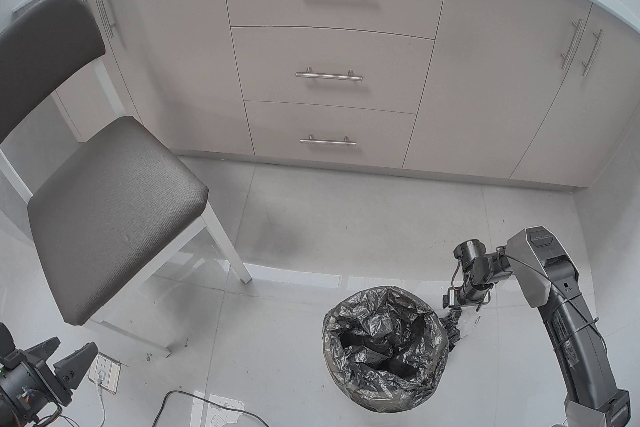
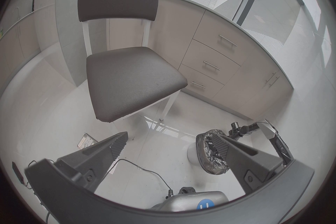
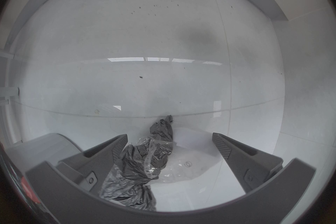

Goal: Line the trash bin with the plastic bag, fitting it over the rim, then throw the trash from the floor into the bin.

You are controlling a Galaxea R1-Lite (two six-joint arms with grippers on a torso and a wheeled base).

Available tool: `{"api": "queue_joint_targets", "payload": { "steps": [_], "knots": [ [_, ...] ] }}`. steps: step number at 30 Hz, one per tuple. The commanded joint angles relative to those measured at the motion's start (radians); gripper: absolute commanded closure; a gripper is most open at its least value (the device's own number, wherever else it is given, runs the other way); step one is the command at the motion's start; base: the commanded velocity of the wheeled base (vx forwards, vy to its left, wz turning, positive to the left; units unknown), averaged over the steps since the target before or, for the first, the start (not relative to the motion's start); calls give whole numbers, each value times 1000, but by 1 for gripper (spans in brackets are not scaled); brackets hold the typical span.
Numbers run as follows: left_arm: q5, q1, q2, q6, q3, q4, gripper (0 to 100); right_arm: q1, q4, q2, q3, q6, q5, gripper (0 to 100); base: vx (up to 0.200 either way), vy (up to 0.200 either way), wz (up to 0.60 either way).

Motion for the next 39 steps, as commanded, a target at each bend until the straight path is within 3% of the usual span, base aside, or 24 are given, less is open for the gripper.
{"api": "queue_joint_targets", "payload": {
  "steps": [1,10,21,24,29,33,39],
  "knots": [
    [-3,0,-52,-1,18,3,0,-7,-2,44,-6,-1,0,0,0,0,0],
    [-3,0,-67,1,27,1,0,-1,2,44,-6,19,-10,0,0,0,0],
    [-1,-5,-70,3,40,-1,0,-45,61,44,-6,-27,18,0,0,0,0],
    [-3,-5,-70,3,43,-1,0,-58,93,44,-6,-74,52,0,0,0,0],
    [-1,-5,-77,3,43,-1,0,-95,193,44,-6,-257,61,0,0,0,0],
    [-1,-11,-80,3,44,-1,0,-104,283,44,-6,-265,95,0,0,0,0],
    [-3,-14,-81,3,50,-1,0,-107,260,30,-6,-255,99,0,0,0,0]
  ]
}}
